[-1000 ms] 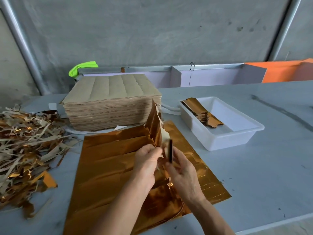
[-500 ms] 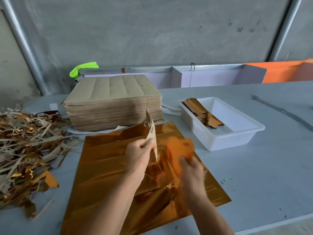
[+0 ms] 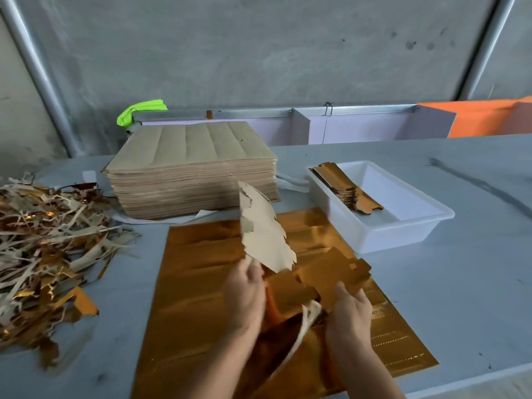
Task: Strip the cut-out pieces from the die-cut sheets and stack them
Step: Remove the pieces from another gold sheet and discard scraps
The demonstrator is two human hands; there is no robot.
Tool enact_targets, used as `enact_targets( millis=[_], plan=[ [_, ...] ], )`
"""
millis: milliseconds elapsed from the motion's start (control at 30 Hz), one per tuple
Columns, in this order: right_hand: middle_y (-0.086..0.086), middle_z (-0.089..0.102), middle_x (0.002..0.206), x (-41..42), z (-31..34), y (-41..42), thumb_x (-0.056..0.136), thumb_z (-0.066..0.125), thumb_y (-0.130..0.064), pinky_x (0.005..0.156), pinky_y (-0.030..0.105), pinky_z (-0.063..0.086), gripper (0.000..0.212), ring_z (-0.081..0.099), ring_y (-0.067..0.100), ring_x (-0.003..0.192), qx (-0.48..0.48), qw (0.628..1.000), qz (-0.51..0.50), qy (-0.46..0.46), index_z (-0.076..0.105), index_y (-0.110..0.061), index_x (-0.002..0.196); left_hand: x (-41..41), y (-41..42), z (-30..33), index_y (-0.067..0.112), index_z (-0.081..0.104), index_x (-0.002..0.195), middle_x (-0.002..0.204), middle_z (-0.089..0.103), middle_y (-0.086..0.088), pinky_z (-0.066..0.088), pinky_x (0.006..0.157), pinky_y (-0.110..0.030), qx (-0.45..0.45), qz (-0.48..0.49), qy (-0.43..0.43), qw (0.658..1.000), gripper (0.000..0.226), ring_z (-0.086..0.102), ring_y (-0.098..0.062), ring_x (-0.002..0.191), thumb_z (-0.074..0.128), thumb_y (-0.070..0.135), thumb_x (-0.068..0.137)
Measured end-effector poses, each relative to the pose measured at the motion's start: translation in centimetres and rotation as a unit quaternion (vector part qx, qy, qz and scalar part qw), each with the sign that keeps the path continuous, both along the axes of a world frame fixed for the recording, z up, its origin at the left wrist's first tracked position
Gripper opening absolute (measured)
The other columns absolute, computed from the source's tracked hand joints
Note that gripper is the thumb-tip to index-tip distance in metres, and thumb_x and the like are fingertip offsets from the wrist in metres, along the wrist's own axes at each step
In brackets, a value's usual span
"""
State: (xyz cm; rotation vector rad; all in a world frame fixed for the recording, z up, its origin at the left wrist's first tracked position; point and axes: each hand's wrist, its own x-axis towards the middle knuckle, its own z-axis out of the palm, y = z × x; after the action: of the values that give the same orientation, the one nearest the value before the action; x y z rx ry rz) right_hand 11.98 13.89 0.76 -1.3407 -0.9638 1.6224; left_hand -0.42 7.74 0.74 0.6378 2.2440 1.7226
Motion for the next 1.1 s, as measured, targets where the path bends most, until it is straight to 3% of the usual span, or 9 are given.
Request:
enact_targets(
  millis=[67,133,233,433,600,733,800,967,1100],
  plan=[
    [0.006,0.062,0.080,0.1,-0.2,-0.3,0.098,0.046,-0.021,0.064,0.034,0.047,0.019,0.057,0.022,0.071,0.008,1.000,0.006,-0.010,0.058,-0.011,0.087,2.0,0.4,-1.0,0.028,0.061,0.086,0.084,0.065,-0.003,0.056,0.073,-0.036,-0.002,-0.065,0.009,0.998,0.021,0.063,-0.017,0.076,0.045,0.026,0.099],
    [0.013,0.058,0.076,0.7,0.2,-0.1,0.098,0.044,-0.022,0.062,0.036,0.049,0.023,0.055,0.027,0.067,0.020,0.999,0.012,-0.023,0.058,-0.005,0.093,2.6,0.4,-2.4,0.019,0.067,0.104,0.096,0.062,0.002,0.052,0.079,-0.024,-0.042,-0.101,0.077,0.991,0.023,0.061,-0.013,0.087,0.045,0.026,0.099],
    [0.021,0.059,0.094,2.4,1.7,1.9,0.101,0.042,-0.025,0.082,0.047,0.052,0.027,0.059,0.038,0.085,0.045,0.998,-0.047,-0.017,0.058,-0.007,0.111,2.4,0.8,-3.4,0.017,0.065,0.115,0.108,0.051,0.008,0.036,0.070,-0.002,-0.107,-0.115,0.168,0.973,0.028,0.049,-0.001,0.089,0.044,0.027,0.099],
    [0.010,0.061,0.105,4.9,4.1,4.7,0.101,0.041,-0.027,0.081,0.040,0.049,0.026,0.060,0.025,0.091,0.131,0.983,-0.125,-0.020,0.056,-0.011,0.116,2.9,0.7,-3.2,0.021,0.062,0.115,0.117,0.049,0.010,0.042,0.068,-0.003,-0.173,-0.100,0.236,0.951,0.029,0.047,0.004,0.088,0.040,0.030,0.100],
    [-0.009,0.054,0.057,2.1,0.9,2.1,0.100,0.042,-0.025,0.053,0.020,0.042,0.027,0.052,0.005,0.054,0.211,0.976,0.012,-0.056,0.057,-0.017,0.077,1.7,-1.7,-2.3,0.015,0.068,0.096,0.110,0.060,0.002,0.048,0.074,-0.009,-0.147,-0.101,0.201,0.963,0.017,0.058,-0.005,0.086,0.053,0.022,0.095],
    [-0.003,0.063,0.066,-0.8,1.0,0.9,0.100,0.041,-0.025,0.053,0.024,0.053,0.026,0.060,0.018,0.060,0.260,0.961,0.082,-0.043,0.057,-0.022,0.080,0.2,-3.4,1.1,0.004,0.073,0.084,0.133,0.052,-0.005,0.051,0.083,-0.015,-0.074,-0.110,0.258,0.957,0.011,0.058,-0.005,0.100,0.064,0.009,0.086],
    [-0.009,0.061,0.066,-2.3,1.9,0.5,0.100,0.041,-0.021,0.052,0.016,0.046,0.028,0.055,0.008,0.058,0.310,0.944,0.109,-0.040,0.055,-0.025,0.076,0.0,-3.5,3.5,0.009,0.069,0.063,0.141,0.040,0.006,0.048,0.074,-0.006,-0.024,-0.148,0.285,0.947,0.021,0.057,0.009,0.096,0.065,0.003,0.083],
    [-0.023,0.058,0.066,-4.0,3.6,-0.1,0.100,0.041,-0.012,0.060,0.009,0.042,0.033,0.054,-0.007,0.066,0.409,0.898,0.147,-0.067,0.051,-0.035,0.079,-0.5,-2.8,6.1,0.018,0.045,0.044,0.140,0.038,0.020,0.040,0.061,-0.002,0.014,-0.226,0.200,0.953,0.047,0.058,0.011,0.075,0.058,0.003,0.086],
    [-0.007,0.063,0.085,-4.5,2.7,-0.3,0.101,0.037,-0.014,0.067,0.019,0.050,0.024,0.058,0.004,0.074,0.410,0.893,0.147,-0.114,0.060,-0.018,0.109,-0.5,-2.4,6.9,0.012,0.050,0.041,0.119,0.065,0.013,0.043,0.075,-0.007,0.142,-0.249,-0.017,0.958,0.037,0.053,0.018,0.103,0.060,0.013,0.077]
  ],
)
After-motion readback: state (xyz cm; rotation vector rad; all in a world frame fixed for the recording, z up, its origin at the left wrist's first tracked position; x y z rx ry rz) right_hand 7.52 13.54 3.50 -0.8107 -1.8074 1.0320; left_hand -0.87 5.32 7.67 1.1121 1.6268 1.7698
